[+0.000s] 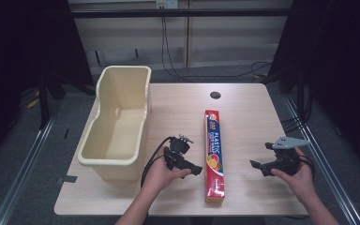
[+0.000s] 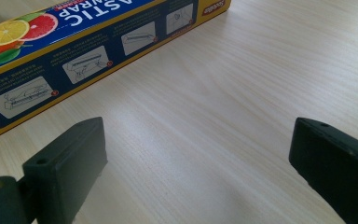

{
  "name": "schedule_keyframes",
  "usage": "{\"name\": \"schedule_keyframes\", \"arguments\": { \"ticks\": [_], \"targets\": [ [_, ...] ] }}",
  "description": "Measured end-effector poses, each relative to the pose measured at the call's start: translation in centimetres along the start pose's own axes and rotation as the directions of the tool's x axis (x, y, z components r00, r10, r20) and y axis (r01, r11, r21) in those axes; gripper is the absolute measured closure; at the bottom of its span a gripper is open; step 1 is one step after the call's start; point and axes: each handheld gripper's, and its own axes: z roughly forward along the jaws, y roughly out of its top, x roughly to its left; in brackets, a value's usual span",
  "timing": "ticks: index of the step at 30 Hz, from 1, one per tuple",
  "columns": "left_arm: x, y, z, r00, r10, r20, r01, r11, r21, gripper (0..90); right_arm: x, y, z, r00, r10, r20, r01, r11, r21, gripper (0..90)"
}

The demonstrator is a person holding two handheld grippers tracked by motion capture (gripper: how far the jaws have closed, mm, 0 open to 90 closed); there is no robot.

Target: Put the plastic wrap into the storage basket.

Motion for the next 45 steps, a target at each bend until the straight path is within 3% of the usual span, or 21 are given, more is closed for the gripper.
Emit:
{"name": "schedule_keyframes", "arguments": {
  "ticks": [10,13,18,22,24,26,29,31,34,38,45],
  "targets": [
    [0.0,0.6,0.0,0.9998,-0.007,0.017,0.008,0.9999,-0.013,3.4,-0.1,-0.1,0.0,1.0,0.007,0.007,-0.007,1.0,-0.001,3.9],
    [-0.2,1.9,-0.1,0.9995,-0.025,0.022,0.026,0.9989,-0.039,2.1,-0.1,-0.1,0.0,0.9999,0.012,0.007,-0.012,0.9999,-0.001,4.1],
    [-1.1,4.6,0.6,1.0,-0.006,-0.004,0.006,0.9996,-0.027,3.7,-0.2,-0.1,-0.1,0.9998,0.018,0.005,-0.018,0.9998,-0.006,4.1],
    [-1.7,6.5,1.7,0.9997,-0.024,-0.004,0.023,0.9995,-0.021,5.7,-0.3,-0.1,-0.3,0.9996,0.018,0.02,-0.018,0.9997,-0.014,6.1],
    [-2.3,7.2,2.4,0.9996,-0.005,-0.029,0.005,1.0,0.005,6.6,-0.4,0.0,-0.5,0.9995,0.015,0.029,-0.014,0.9994,-0.03,6.0],
    [-2.5,7.7,3.3,0.9983,-0.02,-0.054,0.021,0.9998,0.007,8.0,-0.4,0.1,-0.7,0.9991,0.023,0.035,-0.021,0.9989,-0.042,5.9],
    [-2.7,8.3,4.2,0.9965,-0.015,-0.082,0.017,0.9997,0.016,9.5,-0.4,0.0,-0.6,0.9993,0.02,0.032,-0.019,0.9992,-0.035,5.8],
    [-2.8,8.6,4.9,0.9955,-0.045,-0.083,0.046,0.9989,0.013,10.0,-0.4,0.0,-0.5,0.9994,0.015,0.03,-0.014,0.9994,-0.032,5.8],
    [-2.6,8.9,5.6,0.9932,-0.051,-0.105,0.055,0.9979,0.035,10.4,-0.4,0.1,-0.5,0.9995,0.014,0.027,-0.013,0.9993,-0.034,5.8],
    [-2.3,8.9,6.5,0.9914,-0.089,-0.096,0.094,0.9944,0.049,13.1,-0.4,0.1,-0.5,0.9995,0.015,0.027,-0.014,0.9994,-0.032,6.0],
    [-2.2,9.0,6.7,0.9912,-0.086,-0.101,0.094,0.9926,0.077,14.7,-0.4,0.2,-0.5,0.9994,0.019,0.03,-0.018,0.9991,-0.037,6.0]
  ]
}}
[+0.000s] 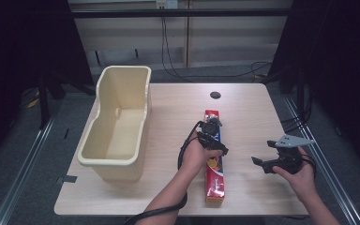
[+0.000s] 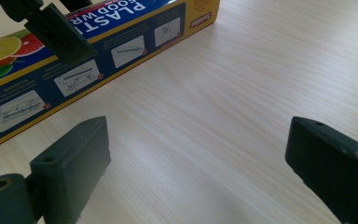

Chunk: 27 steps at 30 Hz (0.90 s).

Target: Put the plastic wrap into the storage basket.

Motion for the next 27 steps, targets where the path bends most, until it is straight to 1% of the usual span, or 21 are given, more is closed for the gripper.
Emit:
{"name": "schedule_keyframes", "arguments": {
  "ticks": [1,2,5,6,7,8,9,10,11,12,13,14,15,17,18,19,21,22,24,25,27],
  "targets": [
    [0.2,0.0,-0.2,0.9996,-0.026,0.008,0.026,0.9996,0.015,16.0,0.0,0.0,0.0,1.0,-0.001,-0.003,0.001,1.0,0.0,6.0],
    [0.4,-0.1,-0.2,0.9997,-0.022,0.01,0.022,0.9996,0.02,17.4,0.1,0.0,0.0,1.0,-0.004,-0.001,0.004,1.0,-0.001,6.0],
    [0.9,-0.2,-0.8,0.9995,-0.026,-0.017,0.027,0.9979,0.058,24.1,0.1,0.0,0.0,1.0,-0.005,-0.005,0.005,1.0,-0.001,6.1],
    [1.0,-0.2,-1.0,0.9991,-0.029,-0.031,0.031,0.9975,0.063,25.8,0.0,0.0,0.0,1.0,-0.006,-0.003,0.006,1.0,-0.002,6.1],
    [1.2,-0.3,-1.3,0.9983,-0.037,-0.046,0.04,0.9956,0.084,25.8,0.0,0.0,0.0,1.0,-0.006,-0.003,0.006,1.0,-0.002,6.1],
    [1.5,-0.3,-1.5,0.9979,-0.041,-0.049,0.046,0.994,0.099,30.0,0.0,0.1,0.1,1.0,-0.007,-0.002,0.007,1.0,-0.003,6.2],
    [1.7,-0.3,-1.6,0.9977,-0.051,-0.044,0.055,0.9925,0.109,30.0,0.0,0.1,0.1,1.0,-0.007,-0.002,0.007,1.0,-0.003,6.2],
    [2.1,-0.3,-1.8,0.9956,-0.084,-0.042,0.089,0.9879,0.127,31.3,0.0,0.1,0.1,1.0,-0.001,0.001,0.001,1.0,0.0,6.2],
    [2.3,-0.2,-1.9,0.995,-0.087,-0.048,0.093,0.9857,0.14,33.5,0.0,0.1,0.1,1.0,-0.003,0.004,0.003,1.0,-0.002,6.2],
    [2.5,-0.1,-2.2,0.9918,-0.104,-0.075,0.115,0.9804,0.16,36.6,0.0,0.1,0.1,1.0,-0.006,-0.001,0.006,1.0,-0.003,6.2],
    [2.5,-0.1,-2.2,0.9918,-0.104,-0.075,0.115,0.9804,0.16,38.1,0.0,0.1,0.1,1.0,-0.006,-0.001,0.006,1.0,-0.003,6.2],
    [2.6,0.0,-2.4,0.9897,-0.104,-0.099,0.12,0.9765,0.179,38.1,0.0,0.1,0.2,1.0,-0.006,0.001,0.006,1.0,-0.003,6.2],
    [2.7,0.1,-2.5,0.9894,-0.086,-0.117,0.107,0.9763,0.188,39.5,0.0,0.1,0.2,1.0,-0.006,0.001,0.006,1.0,-0.004,6.2],
    [3.0,0.2,-2.7,0.9894,-0.052,-0.136,0.079,0.9761,0.202,41.1,0.0,0.1,0.2,1.0,-0.006,-0.005,0.006,1.0,-0.004,6.2],
    [3.1,0.2,-2.8,0.9895,-0.049,-0.136,0.077,0.9745,0.211,41.2,0.0,0.1,0.3,1.0,-0.006,-0.005,0.006,1.0,-0.004,6.2],
    [3.2,0.3,-3.0,0.9885,-0.064,-0.137,0.093,0.9717,0.217,41.2,0.0,0.1,0.3,1.0,-0.006,-0.005,0.006,1.0,-0.004,6.2],
    [3.6,0.5,-3.5,0.9901,-0.068,-0.123,0.094,0.9697,0.225,41.4,-0.1,0.2,0.3,1.0,-0.005,-0.001,0.005,1.0,-0.003,6.2],
    [3.6,0.7,-4.1,0.9899,-0.075,-0.12,0.101,0.9686,0.227,41.4,-0.1,0.2,0.3,1.0,-0.004,-0.001,0.004,1.0,-0.004,6.2],
    [3.6,1.2,-4.9,0.9908,-0.073,-0.114,0.098,0.9669,0.235,41.5,-0.1,0.2,0.3,1.0,-0.007,-0.003,0.007,1.0,-0.003,6.1],
    [3.6,1.3,-5.3,0.9912,-0.067,-0.114,0.093,0.9669,0.238,41.5,-0.1,0.2,0.4,0.9999,-0.008,-0.008,0.008,1.0,-0.002,6.2],
    [3.7,1.7,-6.3,0.9913,-0.078,-0.106,0.1,0.968,0.23,41.5,0.0,0.2,0.4,1.0,-0.007,-0.007,0.007,1.0,-0.002,6.2]
  ]
}}
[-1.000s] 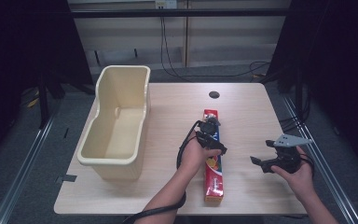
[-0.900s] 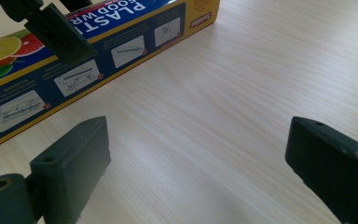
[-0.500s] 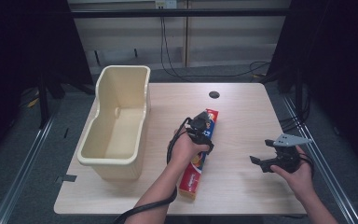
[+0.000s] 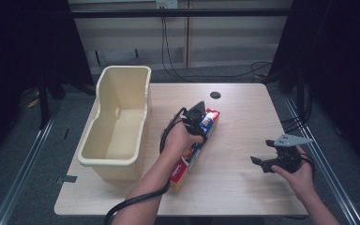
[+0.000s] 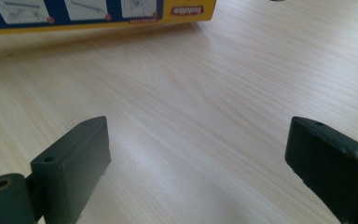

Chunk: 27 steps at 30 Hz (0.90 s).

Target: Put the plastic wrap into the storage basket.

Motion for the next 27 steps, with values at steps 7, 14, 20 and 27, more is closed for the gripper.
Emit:
{"name": "schedule_keyframes", "arguments": {
  "ticks": [7,14,20,27],
  "targets": [
    [0.1,0.1,-2.9,0.9999,-0.013,0.005,0.013,0.9999,0.007,41.5,0.0,0.0,-0.1,1.0,0.003,-0.008,-0.003,0.9999,-0.01,6.1],
    [0.9,-0.1,-5.4,0.9995,-0.023,0.022,0.023,0.9997,0.001,41.5,0.1,0.1,-0.1,1.0,0.003,0.001,-0.003,1.0,-0.009,6.0],
    [1.5,-0.3,-8.1,0.999,-0.041,0.017,0.041,0.9991,0.005,41.5,0.1,0.1,-0.1,1.0,0.004,-0.003,-0.004,0.9999,-0.012,5.9],
    [2.2,-0.6,-10.3,0.9972,-0.07,0.027,0.07,0.9975,0.003,41.5,0.1,0.1,-0.1,1.0,0.001,-0.005,-0.001,0.9998,-0.018,5.9]
  ]
}}
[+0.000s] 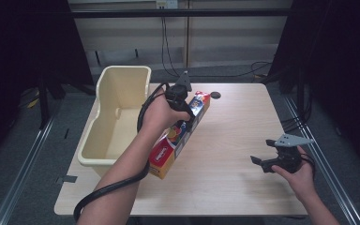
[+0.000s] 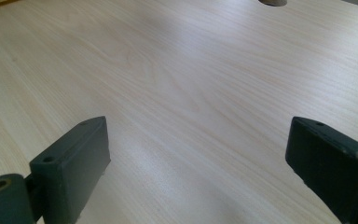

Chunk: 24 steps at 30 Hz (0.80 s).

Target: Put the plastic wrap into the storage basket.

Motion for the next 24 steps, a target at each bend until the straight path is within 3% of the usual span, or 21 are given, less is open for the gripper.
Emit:
{"name": "schedule_keyframes", "arguments": {
  "ticks": [10,14,15,24],
  "targets": [
    [0.7,-0.1,-2.0,0.9996,-0.028,-0.002,0.028,0.9996,-0.003,41.5,0.2,0.0,0.2,0.9999,-0.006,-0.008,0.007,0.9999,0.01,4.9],
    [0.8,-0.1,-2.8,0.9998,-0.021,-0.002,0.02,0.9998,-0.001,41.5,0.2,0.0,0.2,0.9999,-0.004,-0.01,0.004,1.0,0.008,4.4],
    [0.8,-0.1,-3.0,0.9993,-0.037,-0.005,0.037,0.9993,-0.001,41.5,0.2,0.0,0.2,0.9999,-0.005,-0.012,0.005,0.9999,0.009,4.3],
    [1.4,-0.2,-4.8,0.9982,-0.06,-0.003,0.06,0.9982,-0.005,41.5,0.2,0.0,0.2,0.9998,-0.008,-0.016,0.008,1.0,0.004,4.1]
  ]
}}
